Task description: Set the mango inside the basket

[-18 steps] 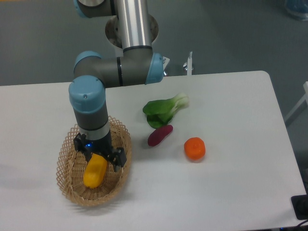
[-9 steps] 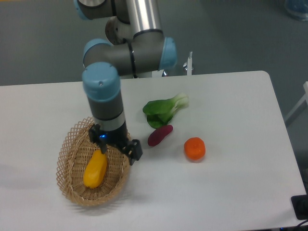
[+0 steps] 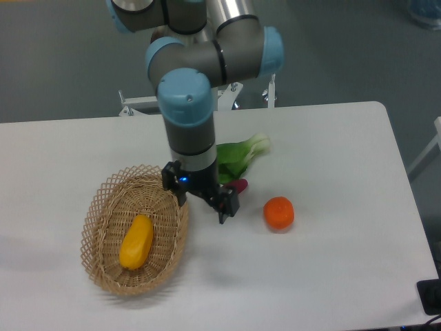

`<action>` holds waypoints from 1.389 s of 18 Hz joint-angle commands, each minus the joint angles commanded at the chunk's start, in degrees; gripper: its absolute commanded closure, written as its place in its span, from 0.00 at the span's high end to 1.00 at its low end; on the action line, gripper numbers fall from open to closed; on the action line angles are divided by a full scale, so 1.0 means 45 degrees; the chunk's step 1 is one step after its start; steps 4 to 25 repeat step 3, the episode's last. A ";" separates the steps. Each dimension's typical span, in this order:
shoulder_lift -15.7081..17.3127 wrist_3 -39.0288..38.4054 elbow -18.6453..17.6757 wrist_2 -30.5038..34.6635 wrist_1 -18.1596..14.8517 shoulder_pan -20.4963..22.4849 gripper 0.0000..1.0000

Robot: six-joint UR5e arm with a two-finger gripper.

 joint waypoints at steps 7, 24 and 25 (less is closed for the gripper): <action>0.0137 0.0060 0.0000 0.0019 0.0019 0.0274 1.00; 0.0137 0.0060 0.0000 0.0019 0.0019 0.0274 1.00; 0.0137 0.0060 0.0000 0.0019 0.0019 0.0274 1.00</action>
